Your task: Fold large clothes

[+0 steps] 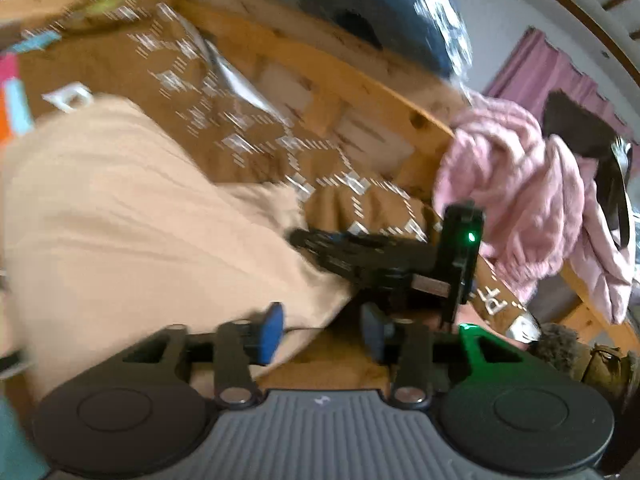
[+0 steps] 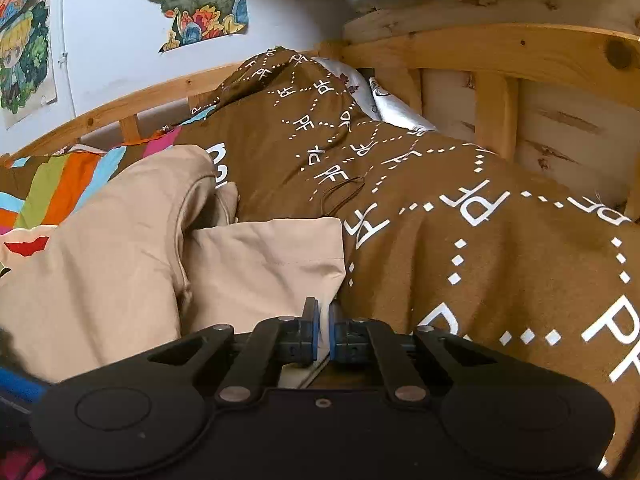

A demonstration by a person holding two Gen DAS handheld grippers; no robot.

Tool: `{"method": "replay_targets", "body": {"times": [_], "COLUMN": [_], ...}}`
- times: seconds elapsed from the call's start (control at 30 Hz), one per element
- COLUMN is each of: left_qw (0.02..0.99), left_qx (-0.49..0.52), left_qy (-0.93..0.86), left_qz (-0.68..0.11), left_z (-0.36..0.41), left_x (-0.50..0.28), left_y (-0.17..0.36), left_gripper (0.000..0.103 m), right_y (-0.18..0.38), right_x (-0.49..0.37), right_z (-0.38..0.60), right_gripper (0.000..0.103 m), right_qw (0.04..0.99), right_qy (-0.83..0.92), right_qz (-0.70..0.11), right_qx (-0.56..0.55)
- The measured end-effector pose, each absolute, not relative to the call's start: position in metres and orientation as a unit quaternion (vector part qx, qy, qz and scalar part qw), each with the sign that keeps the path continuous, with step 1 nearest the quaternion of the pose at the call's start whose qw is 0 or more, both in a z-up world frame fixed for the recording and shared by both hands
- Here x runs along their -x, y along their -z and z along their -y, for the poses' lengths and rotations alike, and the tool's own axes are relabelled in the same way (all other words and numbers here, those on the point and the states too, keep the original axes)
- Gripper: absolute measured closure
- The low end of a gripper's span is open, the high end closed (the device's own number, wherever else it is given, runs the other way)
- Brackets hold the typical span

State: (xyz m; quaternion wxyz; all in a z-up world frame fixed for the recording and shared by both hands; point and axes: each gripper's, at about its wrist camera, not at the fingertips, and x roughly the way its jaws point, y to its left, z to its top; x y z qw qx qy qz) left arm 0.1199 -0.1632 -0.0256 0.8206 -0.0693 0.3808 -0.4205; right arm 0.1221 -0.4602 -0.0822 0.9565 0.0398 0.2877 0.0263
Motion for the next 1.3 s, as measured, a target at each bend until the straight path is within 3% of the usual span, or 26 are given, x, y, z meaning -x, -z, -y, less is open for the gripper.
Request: {"method": "replay_targets", "body": {"times": [0.17, 0.27, 0.33, 0.43, 0.67, 0.83, 0.93, 1.2, 1.3], "left_qw": [0.867, 0.872, 0.856, 0.846, 0.852, 0.861, 0.866, 0.863, 0.864], "left_qx": [0.088, 0.122, 0.158, 0.181, 0.153, 0.098, 0.075, 0.094, 0.088], "left_qy": [0.32, 0.263, 0.257, 0.27, 0.289, 0.289, 0.289, 0.293, 0.291], "left_qz": [-0.371, -0.394, -0.42, -0.423, -0.409, -0.408, -0.402, -0.401, -0.401], "left_z": [0.099, 0.068, 0.058, 0.051, 0.062, 0.075, 0.082, 0.07, 0.072], "left_x": [-0.129, -0.15, -0.164, -0.169, -0.168, -0.165, -0.164, -0.163, -0.163], "left_y": [0.008, 0.024, 0.042, 0.058, 0.07, 0.075, 0.08, 0.072, 0.073], "left_gripper": [0.039, 0.04, 0.047, 0.045, 0.045, 0.046, 0.047, 0.047, 0.047], "right_y": [0.074, 0.057, 0.044, 0.022, -0.006, 0.038, 0.073, 0.072, 0.04], "right_x": [-0.12, -0.112, -0.107, -0.104, -0.145, -0.174, -0.174, -0.171, -0.171], "right_z": [0.455, 0.455, 0.453, 0.443, 0.377, 0.338, 0.343, 0.344, 0.347], "right_gripper": [0.092, 0.089, 0.083, 0.079, 0.079, 0.08, 0.082, 0.083, 0.082], "right_qw": [0.953, 0.956, 0.96, 0.967, 0.965, 0.931, 0.923, 0.926, 0.945], "right_qy": [-0.014, 0.003, 0.022, 0.03, -0.105, -0.156, -0.146, -0.143, -0.148], "right_qz": [-0.3, -0.291, -0.279, -0.254, -0.234, -0.314, -0.349, -0.344, -0.284], "right_qx": [-0.038, -0.044, -0.028, 0.009, 0.052, 0.1, 0.065, 0.06, 0.064]}}
